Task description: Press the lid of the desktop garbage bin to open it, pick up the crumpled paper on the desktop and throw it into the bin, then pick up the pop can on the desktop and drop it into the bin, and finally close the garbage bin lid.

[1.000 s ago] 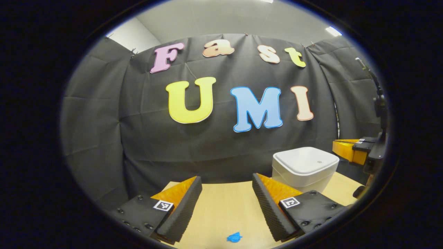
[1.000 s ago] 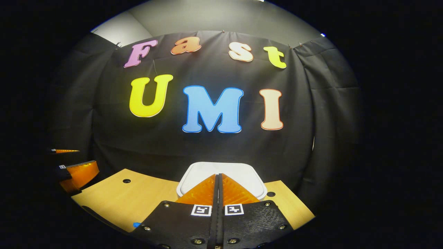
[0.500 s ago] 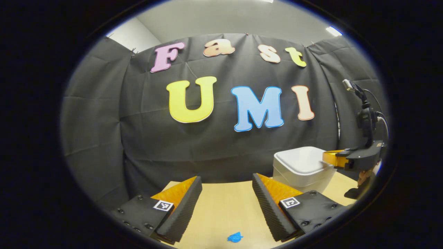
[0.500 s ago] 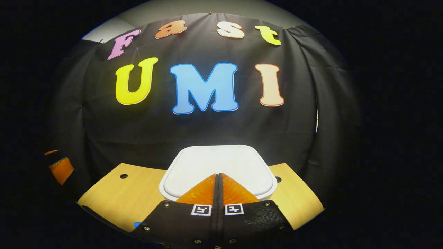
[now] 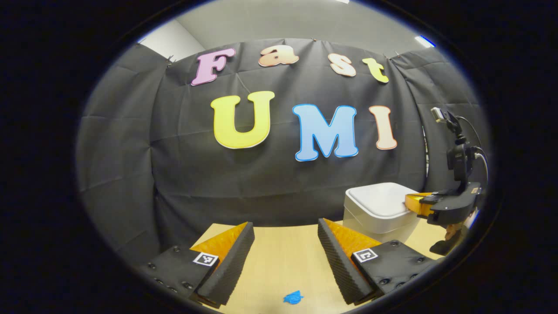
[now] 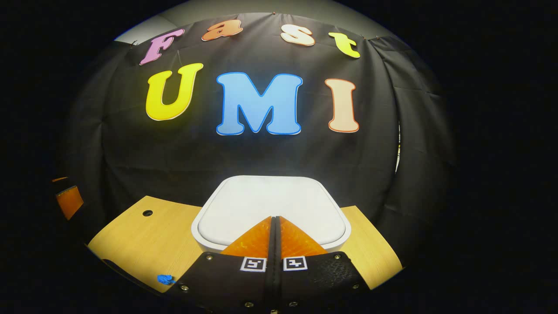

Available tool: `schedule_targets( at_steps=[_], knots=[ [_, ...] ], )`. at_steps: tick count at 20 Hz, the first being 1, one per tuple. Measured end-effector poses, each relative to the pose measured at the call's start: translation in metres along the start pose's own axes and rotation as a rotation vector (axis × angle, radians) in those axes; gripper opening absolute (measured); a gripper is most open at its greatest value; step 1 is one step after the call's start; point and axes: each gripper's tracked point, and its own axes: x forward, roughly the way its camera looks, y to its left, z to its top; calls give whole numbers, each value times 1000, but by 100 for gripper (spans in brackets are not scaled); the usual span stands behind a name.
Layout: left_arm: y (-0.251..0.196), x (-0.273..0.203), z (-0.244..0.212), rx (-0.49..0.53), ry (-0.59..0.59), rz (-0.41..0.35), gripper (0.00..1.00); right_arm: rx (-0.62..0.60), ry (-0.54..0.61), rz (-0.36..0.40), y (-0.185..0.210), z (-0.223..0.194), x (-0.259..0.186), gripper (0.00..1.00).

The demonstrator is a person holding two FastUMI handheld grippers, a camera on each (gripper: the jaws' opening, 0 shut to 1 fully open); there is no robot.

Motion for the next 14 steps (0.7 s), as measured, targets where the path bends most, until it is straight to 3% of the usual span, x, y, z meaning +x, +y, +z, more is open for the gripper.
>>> schedule_targets(
  at_steps=[1, 2, 4, 14],
  knots=[
    [0, 0, -1, -2, 2, 2, 100, 28, 9, 6, 0, -2, 0, 0],
    [0, 1, -2, -5, 2, 3, 86, 53, 20, 16, -1, -2, -1, 0],
    [-1, 1, -1, -6, 2, 3, 100, 61, 14, 24, 0, 1, -3, 0],
    [3, -1, -7, -19, 15, 12, 100, 127, -75, 22, -4, 39, -29, 0]
  ],
)
